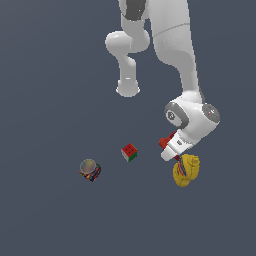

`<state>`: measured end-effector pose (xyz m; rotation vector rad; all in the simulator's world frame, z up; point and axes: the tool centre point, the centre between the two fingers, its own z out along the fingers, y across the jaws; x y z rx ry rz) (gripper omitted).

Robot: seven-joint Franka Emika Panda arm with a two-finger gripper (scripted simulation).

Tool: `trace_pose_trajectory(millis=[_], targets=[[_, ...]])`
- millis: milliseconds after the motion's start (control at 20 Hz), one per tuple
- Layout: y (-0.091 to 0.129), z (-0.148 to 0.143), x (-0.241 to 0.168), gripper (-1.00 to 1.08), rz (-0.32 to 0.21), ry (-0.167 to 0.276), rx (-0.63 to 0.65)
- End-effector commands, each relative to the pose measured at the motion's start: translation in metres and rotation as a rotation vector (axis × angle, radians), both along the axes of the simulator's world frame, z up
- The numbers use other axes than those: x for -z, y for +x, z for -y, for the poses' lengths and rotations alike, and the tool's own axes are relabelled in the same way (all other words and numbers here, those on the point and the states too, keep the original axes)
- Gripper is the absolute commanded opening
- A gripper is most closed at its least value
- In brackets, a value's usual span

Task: Pick up a designated object from a clutter of objects.

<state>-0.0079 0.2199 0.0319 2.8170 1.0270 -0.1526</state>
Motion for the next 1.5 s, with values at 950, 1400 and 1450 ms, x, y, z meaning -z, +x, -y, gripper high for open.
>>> trace_pose_trajectory(millis=[950,1400,1450], targets=[[0.008,0.08,-0.172,-1.0,0.003,0.003,0.0],[0.014,0.124,-0.268,-1.0,0.003,0.005,0.0],[0.014,0.129,-0.277,-1.0,0.003,0.005,0.0]])
